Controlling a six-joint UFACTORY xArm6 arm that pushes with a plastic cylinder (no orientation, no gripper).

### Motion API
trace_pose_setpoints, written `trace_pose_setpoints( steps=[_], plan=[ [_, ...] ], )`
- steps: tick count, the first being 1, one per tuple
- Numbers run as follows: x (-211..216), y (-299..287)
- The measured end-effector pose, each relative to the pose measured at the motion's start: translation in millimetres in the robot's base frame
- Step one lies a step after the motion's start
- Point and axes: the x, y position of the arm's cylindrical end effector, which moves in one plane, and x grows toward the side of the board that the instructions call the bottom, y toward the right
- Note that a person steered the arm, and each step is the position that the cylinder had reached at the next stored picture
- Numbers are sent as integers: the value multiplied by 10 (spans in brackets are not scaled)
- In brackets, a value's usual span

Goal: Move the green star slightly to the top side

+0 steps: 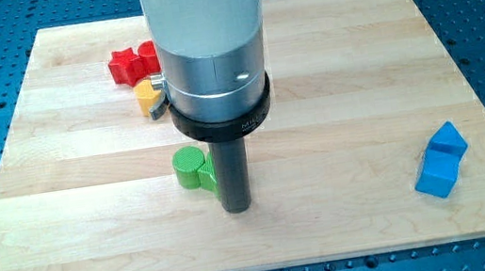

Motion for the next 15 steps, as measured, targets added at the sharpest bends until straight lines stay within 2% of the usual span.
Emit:
trace_pose_setpoints(
  steps=[5, 7, 11, 15],
  plan=[
    [-48, 33],
    [-311, 33],
    [-292, 68],
    [-247, 796]
  ],
)
